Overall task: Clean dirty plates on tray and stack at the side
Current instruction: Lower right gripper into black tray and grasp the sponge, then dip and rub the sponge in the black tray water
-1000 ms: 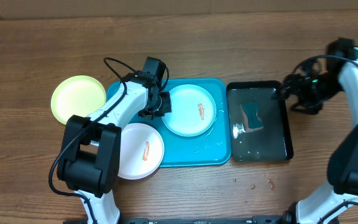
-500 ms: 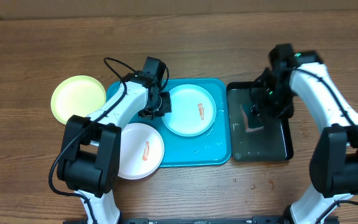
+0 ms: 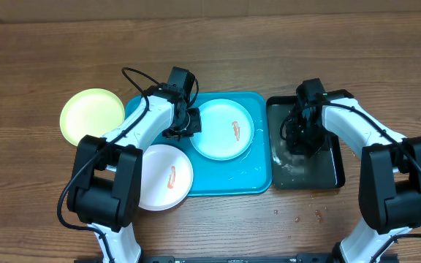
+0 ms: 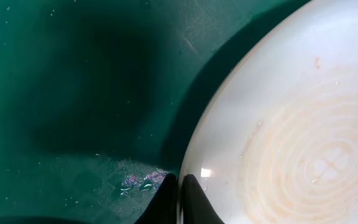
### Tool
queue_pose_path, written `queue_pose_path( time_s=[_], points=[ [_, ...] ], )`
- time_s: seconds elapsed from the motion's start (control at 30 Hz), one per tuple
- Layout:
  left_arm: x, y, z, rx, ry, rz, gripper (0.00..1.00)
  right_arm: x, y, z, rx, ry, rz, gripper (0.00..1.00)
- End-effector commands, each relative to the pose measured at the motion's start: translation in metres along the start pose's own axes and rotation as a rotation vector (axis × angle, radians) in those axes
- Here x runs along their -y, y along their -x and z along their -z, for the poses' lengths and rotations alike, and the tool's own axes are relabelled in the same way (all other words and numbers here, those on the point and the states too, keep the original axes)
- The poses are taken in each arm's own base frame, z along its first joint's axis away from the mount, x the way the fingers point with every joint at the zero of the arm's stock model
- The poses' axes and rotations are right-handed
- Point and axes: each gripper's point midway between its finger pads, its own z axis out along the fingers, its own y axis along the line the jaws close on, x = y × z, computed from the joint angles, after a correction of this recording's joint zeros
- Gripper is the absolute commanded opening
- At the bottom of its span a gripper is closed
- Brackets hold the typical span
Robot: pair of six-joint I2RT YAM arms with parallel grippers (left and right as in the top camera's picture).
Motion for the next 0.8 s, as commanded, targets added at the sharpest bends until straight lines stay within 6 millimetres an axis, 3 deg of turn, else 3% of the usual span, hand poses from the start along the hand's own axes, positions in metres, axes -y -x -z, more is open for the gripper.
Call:
queue_pose_path(
  time_s=[0.0, 0.03, 0.07, 0.2, 0.37, 0.63, 0.67, 0.73, 0.77],
  points=[
    [-0.009, -0.005, -0.003, -0.011, 0.031, 0.028, 0.05, 0.001, -0.006, 0.002, -0.021, -0.002, -0.007, 0.37],
    [-0.009, -0.005, -0.003, -0.011, 0.031, 0.028, 0.06, 0.001, -0.005, 0.005, -0.023, -0.003, -0.009, 0.76],
    [-0.009, -0.005, -0.003, -0.011, 0.031, 0.028, 0.06, 0.002, -0.004, 0.008, -0.023, -0.002, -0.012, 0.91],
    [-0.009, -0.005, -0.003, -0.011, 0.031, 0.028, 0.06, 0.002, 0.01, 0.024, 0.013, 0.004, -0.019, 0.91],
    [-0.009, -0.005, -0.003, -0.014, 0.032, 0.028, 0.07, 0.0, 0.025, 0.027, 0.069, 0.011, -0.016, 0.91],
    [-0.009, -0.004, -0.003, -0.009, 0.031, 0.028, 0.07, -0.001, 0.025, 0.024, 0.073, 0.015, -0.019, 0.68],
    [-0.009, -0.004, -0.003, -0.008, 0.03, 0.028, 0.07, -0.001, 0.025, 0.023, 0.076, 0.016, -0.019, 0.63],
    [-0.009, -0.004, -0.003, -0.008, 0.03, 0.028, 0.07, -0.001, 0.027, 0.019, 0.089, 0.018, -0.017, 0.41],
    [-0.009, -0.004, -0.003, -0.008, 0.031, 0.027, 0.07, -0.001, 0.028, 0.017, 0.092, 0.019, -0.017, 0.35]
  ],
)
